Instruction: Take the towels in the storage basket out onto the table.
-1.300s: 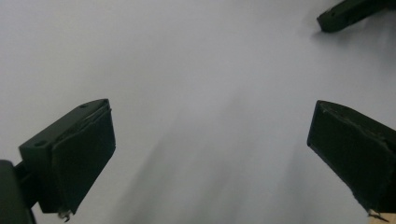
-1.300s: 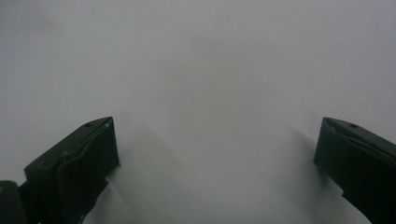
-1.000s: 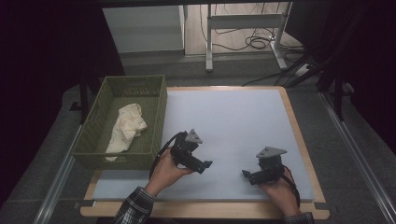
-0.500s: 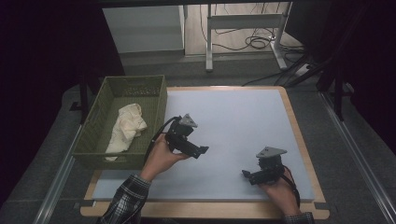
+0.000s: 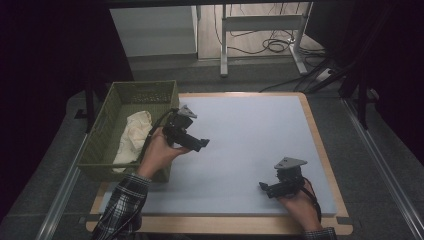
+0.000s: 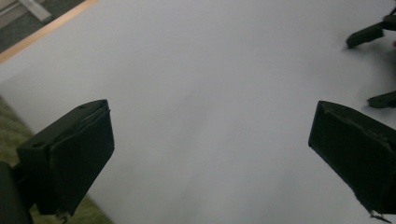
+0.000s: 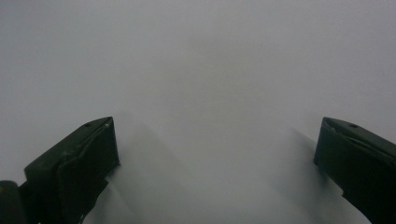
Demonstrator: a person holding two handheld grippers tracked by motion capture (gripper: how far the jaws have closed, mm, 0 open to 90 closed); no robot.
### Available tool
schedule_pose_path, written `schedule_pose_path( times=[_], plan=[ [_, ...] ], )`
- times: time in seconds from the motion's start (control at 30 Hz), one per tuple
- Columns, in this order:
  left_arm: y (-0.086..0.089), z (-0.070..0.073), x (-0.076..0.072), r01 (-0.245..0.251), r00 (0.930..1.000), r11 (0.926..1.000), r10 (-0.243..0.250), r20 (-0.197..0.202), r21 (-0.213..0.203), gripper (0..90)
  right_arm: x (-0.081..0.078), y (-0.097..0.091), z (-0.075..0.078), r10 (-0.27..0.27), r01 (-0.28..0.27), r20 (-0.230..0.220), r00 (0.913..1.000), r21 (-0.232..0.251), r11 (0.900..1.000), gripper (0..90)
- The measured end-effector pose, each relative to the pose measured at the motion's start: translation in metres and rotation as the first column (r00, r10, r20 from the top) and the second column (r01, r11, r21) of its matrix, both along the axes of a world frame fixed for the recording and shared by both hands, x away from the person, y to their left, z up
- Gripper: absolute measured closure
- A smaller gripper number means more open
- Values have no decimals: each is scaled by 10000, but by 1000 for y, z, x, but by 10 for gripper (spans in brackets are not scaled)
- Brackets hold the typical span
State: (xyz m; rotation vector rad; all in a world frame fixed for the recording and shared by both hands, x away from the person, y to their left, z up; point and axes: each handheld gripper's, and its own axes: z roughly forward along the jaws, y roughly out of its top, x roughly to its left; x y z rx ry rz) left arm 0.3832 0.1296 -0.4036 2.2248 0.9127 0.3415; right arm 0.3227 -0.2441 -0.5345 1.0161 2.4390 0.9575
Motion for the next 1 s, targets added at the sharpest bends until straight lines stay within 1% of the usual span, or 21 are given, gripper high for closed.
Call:
schedule_pose_path(
  times=[0.2, 0.3, 0.37, 0.43, 0.5, 0.53, 0.6, 0.73, 0.77, 0.8, 0.87, 0.9, 0.93, 1.0],
  plan=[
    [26, 2, 11, -614, 9981, 9981, 614, -32, 2, 10, 0, 0, 0, -1, 1, 0, 10000, 1, 10000, 0],
    [41, 2, 17, -967, 9953, 9953, 967, -7, -40, 12, 0, 0, 0, 1, -1, 2, 10000, -3, 10000, 0],
    [48, 1, 20, -1110, 9938, 9938, 1110, -31, -35, 13, 0, 0, 0, 2, -2, -1, 10000, -2, 10000, 0],
    [57, 0, 24, -1353, 9908, 9908, 1353, -30, -40, 15, 0, 0, 0, 1, -1, -1, 10000, -2, 10000, 0],
    [66, -1, 28, -1531, 9882, 9880, 1530, -86, -188, 15, 0, 0, 0, -2, 2, 4, 10000, -9, 10000, 0],
    [69, -2, 29, -1605, 9870, 9869, 1603, -122, -184, 15, 0, 0, 0, 1, -1, 2, 10000, -7, 10000, 0],
    [76, -3, 32, -1728, 9850, 9847, 1728, -29, -237, 13, 0, 0, 0, -2, 2, 3, 10000, -8, 10000, 0],
    [93, -5, 38, -2034, 9791, 9791, 2034, 1, -37, 11, 0, 0, 0, -5, 5, -1, 10000, -5, 10000, 0],
    [93, -5, 38, -2034, 9791, 9791, 2034, 1, -37, 10, 0, 0, 0, -3, 3, 1, 10000, -5, 10000, 0],
    [102, -6, 41, -2204, 9754, 9754, 2204, 7, -18, 11, 0, 0, 0, -1, 1, 1, 10000, -4, 10000, 0],
    [112, -7, 44, -2388, 9711, 9711, 2388, -6, 2, 11, 0, 0, 0, -2, 2, 3, 10000, -7, 10000, 0],
    [118, -8, 45, -2526, 9675, 9676, 2526, -77, -24, 11, 0, 0, 0, -6, 6, 9, 10000, -16, 10000, 0],
    [121, -9, 46, -2601, 9655, 9656, 2600, -117, -23, 11, 0, 0, 0, -3, 3, 1, 10000, -6, 10000, 0],
    [130, -14, 49, -2786, 9603, 9602, 2788, -87, 187, 11, 0, 0, 0, -2, 2, 0, 10000, -6, 10000, 0]
  ],
)
